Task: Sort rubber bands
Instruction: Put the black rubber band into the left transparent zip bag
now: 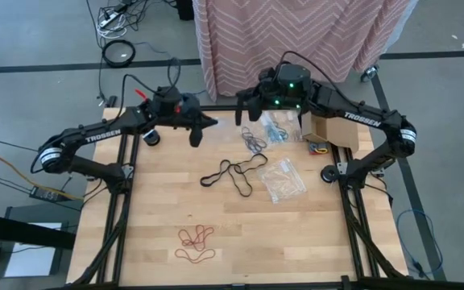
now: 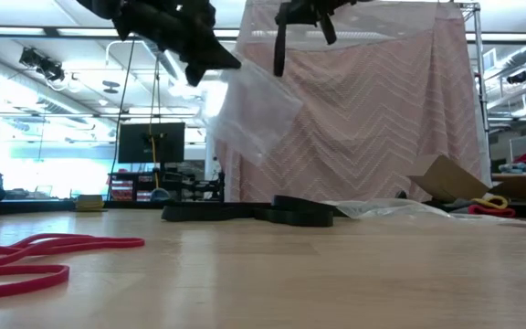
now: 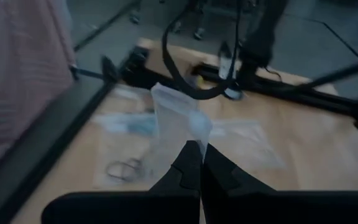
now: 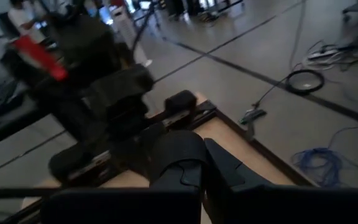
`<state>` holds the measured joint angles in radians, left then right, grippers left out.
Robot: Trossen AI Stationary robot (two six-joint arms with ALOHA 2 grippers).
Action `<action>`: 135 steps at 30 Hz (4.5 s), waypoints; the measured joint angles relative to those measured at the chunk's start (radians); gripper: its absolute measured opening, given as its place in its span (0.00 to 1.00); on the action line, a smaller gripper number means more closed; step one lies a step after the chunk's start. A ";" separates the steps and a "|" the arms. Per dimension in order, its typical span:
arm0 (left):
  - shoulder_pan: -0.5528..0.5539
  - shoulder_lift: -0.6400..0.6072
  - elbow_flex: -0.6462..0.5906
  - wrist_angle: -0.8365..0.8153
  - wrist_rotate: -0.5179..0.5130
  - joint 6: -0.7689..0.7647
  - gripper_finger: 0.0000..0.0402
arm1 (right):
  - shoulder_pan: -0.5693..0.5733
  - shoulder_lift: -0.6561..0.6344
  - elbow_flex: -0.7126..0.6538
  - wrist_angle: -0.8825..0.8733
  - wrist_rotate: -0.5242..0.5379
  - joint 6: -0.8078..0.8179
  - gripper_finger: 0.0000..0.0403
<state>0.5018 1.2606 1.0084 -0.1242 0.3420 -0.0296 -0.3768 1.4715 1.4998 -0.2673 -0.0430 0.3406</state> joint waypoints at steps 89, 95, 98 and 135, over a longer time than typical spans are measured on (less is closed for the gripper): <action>-0.006 0.151 0.098 0.044 -0.154 0.027 0.00 | -0.111 0.114 0.000 -0.294 -0.059 0.064 0.00; -0.007 0.151 0.098 0.000 -0.091 0.045 0.00 | -0.126 0.114 -0.002 -0.224 -0.184 0.011 0.00; -0.006 0.151 0.098 0.001 -0.089 0.048 0.00 | -0.122 0.113 0.000 -0.188 -0.192 -0.002 0.00; 0.009 0.152 0.098 -0.031 0.018 0.050 0.00 | -0.075 0.125 -0.010 -0.326 -0.270 -0.105 0.00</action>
<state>0.5106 1.4124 1.1061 -0.1548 0.3603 0.0200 -0.4522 1.5963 1.4895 -0.5932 -0.3132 0.2354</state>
